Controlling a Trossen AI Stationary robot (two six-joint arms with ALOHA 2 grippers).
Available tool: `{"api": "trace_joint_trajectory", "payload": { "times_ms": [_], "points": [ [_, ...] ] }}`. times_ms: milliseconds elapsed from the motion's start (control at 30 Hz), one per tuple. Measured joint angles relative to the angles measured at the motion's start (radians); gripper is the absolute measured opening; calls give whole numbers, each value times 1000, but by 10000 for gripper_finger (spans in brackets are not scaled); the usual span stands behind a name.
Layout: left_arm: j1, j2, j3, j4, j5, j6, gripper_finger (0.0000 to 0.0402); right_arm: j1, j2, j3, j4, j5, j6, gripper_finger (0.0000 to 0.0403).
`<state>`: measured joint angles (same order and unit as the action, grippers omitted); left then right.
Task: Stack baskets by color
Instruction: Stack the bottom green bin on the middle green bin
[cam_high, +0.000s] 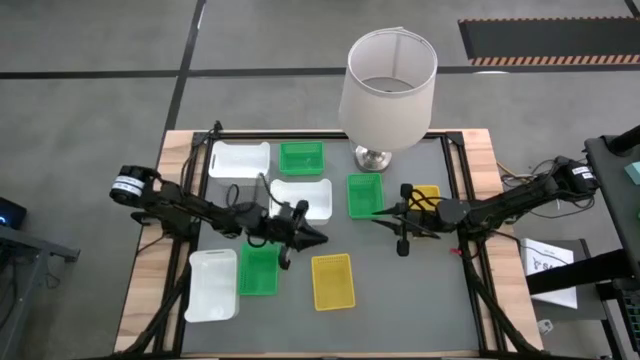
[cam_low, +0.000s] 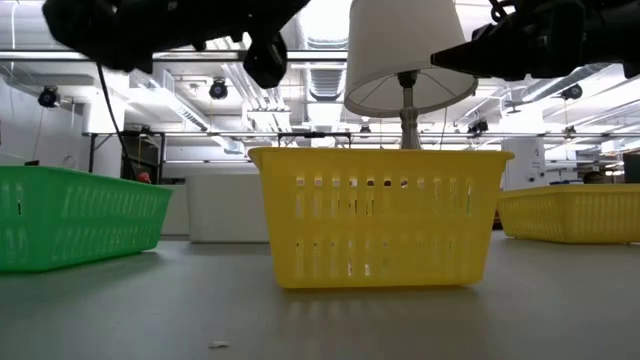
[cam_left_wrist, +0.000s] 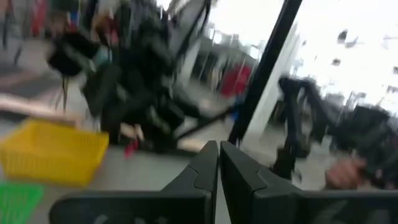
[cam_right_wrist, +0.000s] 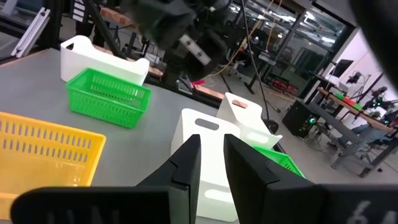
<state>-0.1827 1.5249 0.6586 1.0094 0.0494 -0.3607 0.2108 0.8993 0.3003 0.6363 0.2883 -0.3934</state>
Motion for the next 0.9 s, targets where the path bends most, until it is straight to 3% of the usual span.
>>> {"api": "trace_joint_trajectory", "payload": {
  "times_ms": [267,467,667,900],
  "points": [
    [-102,-68,257,-786,-81,-29,1,0,0,2,0,0,-12,73],
    [-179,-71,425,-1212,-90,-131,1,0,0,2,1,0,-18,80],
    [-257,-71,520,-1483,-90,-291,1,0,0,2,2,0,-18,80],
    [-350,-53,540,-1565,-92,-432,0,0,0,2,3,0,-18,72]
  ]
}}
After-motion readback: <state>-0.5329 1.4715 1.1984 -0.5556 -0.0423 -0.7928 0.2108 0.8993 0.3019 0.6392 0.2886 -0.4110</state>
